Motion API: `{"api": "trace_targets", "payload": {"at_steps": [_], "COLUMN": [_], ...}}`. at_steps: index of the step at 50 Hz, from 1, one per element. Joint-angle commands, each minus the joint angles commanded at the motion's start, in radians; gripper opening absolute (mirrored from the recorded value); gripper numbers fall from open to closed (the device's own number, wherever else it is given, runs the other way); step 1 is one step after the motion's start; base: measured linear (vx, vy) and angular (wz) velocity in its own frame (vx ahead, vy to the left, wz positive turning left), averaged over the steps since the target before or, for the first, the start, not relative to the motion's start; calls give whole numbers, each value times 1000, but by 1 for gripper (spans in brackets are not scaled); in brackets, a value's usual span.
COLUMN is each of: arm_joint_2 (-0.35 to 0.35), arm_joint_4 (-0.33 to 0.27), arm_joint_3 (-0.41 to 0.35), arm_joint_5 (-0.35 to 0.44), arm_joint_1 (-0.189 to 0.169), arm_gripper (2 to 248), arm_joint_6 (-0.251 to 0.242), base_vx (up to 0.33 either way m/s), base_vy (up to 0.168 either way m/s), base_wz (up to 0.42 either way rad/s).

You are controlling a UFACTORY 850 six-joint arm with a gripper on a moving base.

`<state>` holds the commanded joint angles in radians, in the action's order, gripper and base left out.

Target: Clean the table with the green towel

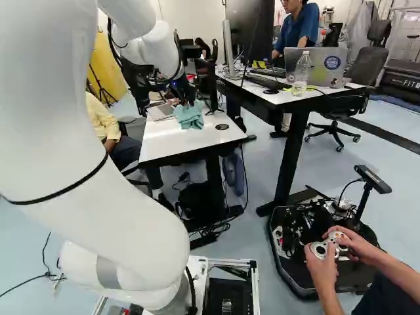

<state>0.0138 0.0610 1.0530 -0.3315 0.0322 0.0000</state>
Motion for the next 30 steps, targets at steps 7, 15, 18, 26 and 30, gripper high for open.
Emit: {"api": "trace_targets", "payload": {"at_steps": [7,15,18,26,30], "arm_joint_2": [27,58,71,110,130], "arm_joint_4": [0,0,0,0,0], "arm_joint_3": [27,60,74,116,137], "arm_joint_5": [0,0,0,0,0], "arm_joint_1": [-20,-41,-48,-59,-61], "arm_gripper": [51,51,51,51,51], "arm_joint_6": [0,0,0,0,0], "base_vx": [0,0,0,0,0], "base_vy": [0,0,0,0,0], "base_wz": [0,0,0,0,0]}}
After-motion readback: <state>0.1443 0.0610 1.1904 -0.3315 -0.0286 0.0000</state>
